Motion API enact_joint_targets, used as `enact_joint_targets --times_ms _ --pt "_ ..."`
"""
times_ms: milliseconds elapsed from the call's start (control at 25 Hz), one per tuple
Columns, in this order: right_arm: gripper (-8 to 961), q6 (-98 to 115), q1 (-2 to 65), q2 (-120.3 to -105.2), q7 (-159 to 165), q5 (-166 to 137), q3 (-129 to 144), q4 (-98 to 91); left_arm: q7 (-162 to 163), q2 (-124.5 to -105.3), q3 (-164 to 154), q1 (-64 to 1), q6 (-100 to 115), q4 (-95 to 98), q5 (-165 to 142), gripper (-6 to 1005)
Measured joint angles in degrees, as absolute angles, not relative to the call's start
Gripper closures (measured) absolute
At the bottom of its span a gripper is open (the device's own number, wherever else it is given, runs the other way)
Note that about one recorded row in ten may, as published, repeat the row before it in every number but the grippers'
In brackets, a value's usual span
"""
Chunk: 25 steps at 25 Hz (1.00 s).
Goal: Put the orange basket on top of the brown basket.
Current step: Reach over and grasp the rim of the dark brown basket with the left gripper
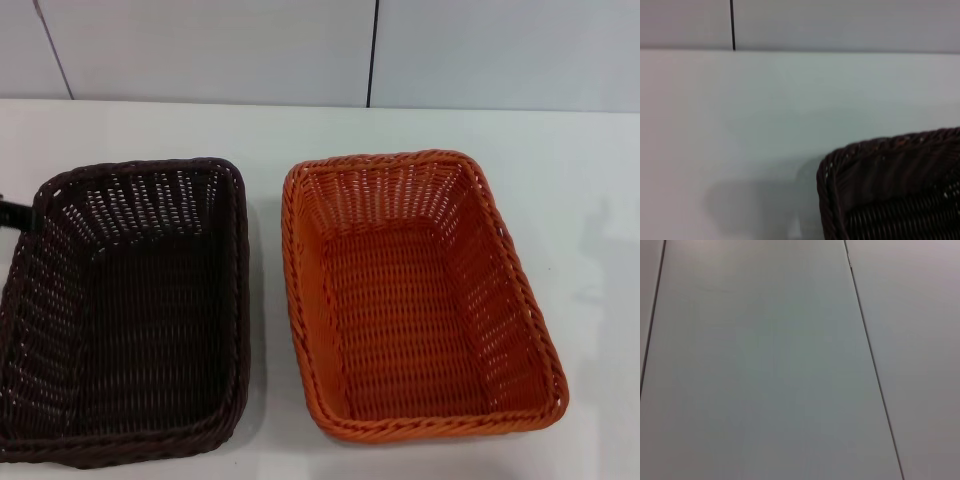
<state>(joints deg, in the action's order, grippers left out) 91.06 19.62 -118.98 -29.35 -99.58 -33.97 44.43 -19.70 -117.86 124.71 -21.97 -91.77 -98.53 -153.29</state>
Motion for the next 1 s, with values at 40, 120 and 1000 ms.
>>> enact_joint_targets --times_ms 40,120,1000 --pt "502 90.96 19.67 -118.96 -29.29 -99.58 -33.97 44.38 -19.64 -117.86 124.69 -22.08 -91.48 -96.65 -153.34 336" --pt "502 90.88 19.67 -118.96 -29.25 -99.58 -33.96 44.16 -19.62 -117.86 124.66 -22.13 -91.21 -95.69 -153.35 337" --pt "502 91.12 19.69 -118.91 -27.17 -100.01 -34.02 43.50 -20.52 -117.82 124.45 -22.24 -85.18 -84.97 -153.30 349"
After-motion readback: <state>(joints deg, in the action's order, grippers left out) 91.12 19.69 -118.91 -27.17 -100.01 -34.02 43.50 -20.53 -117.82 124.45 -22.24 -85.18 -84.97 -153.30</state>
